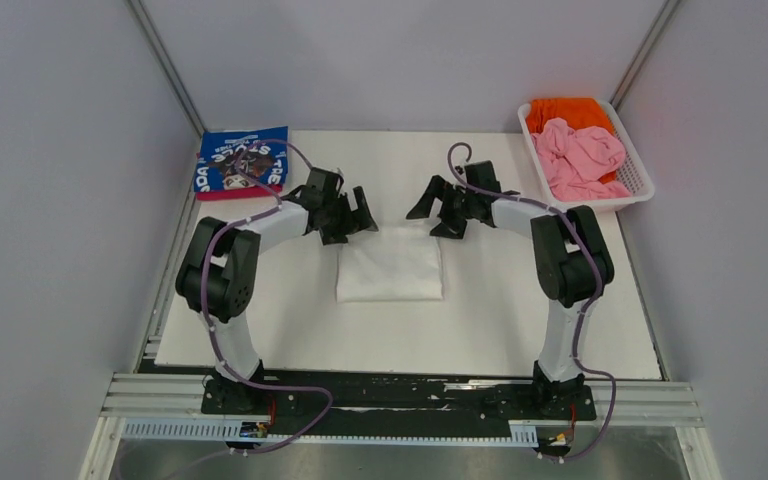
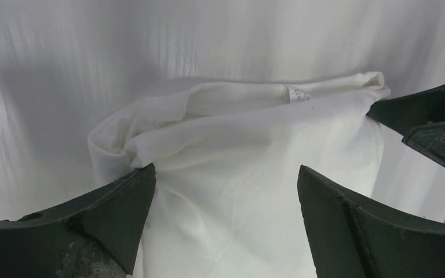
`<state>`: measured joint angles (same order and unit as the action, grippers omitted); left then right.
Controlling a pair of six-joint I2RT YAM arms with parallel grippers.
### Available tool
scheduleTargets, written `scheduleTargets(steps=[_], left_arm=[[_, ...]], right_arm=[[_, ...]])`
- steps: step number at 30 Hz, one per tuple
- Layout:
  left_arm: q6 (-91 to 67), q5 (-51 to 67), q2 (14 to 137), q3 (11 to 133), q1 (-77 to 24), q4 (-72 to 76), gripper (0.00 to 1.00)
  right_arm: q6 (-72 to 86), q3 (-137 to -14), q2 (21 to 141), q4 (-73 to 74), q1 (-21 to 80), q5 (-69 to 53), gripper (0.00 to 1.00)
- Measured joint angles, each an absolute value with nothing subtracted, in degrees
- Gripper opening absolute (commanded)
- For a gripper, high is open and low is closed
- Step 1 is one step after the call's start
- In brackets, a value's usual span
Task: Fold and stack the t-shirts
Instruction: Put the neatly folded tshirt into the corner of the board with the left arm
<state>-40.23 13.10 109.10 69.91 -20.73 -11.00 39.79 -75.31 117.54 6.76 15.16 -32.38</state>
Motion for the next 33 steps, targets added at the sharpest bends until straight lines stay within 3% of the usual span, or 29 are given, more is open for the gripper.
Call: scheduleTargets(steps=[4, 13, 21, 25, 33], left_arm=[[-40.1, 10.1, 99.8, 62.6, -23.7, -17.1, 1.00], [-40.2, 2.2, 81.0, 57.2, -25.1, -23.7, 1.00], [-42.2, 2.4, 81.2, 48.8, -25.3, -24.8, 0.99], [-43.9, 2.5, 83.1, 47.1, -26.2, -24.0, 0.92], [-46.0, 1.8, 91.6, 50.1, -28.9, -19.1, 0.63]], right_arm=[[38.7, -67.7, 109.9, 9.7, 17.9, -29.5, 1.00], [35.6, -62.7, 93.8, 13.6, 18.5, -20.3, 1.00], [33.7, -52.6, 78.1, 18.6, 18.0, -8.8, 1.00], [32.9, -49.0, 71.9, 22.6, 17.3, -3.3, 1.00], [32.2, -44.4, 65.5, 27.7, 15.9, 2.2, 1.00]])
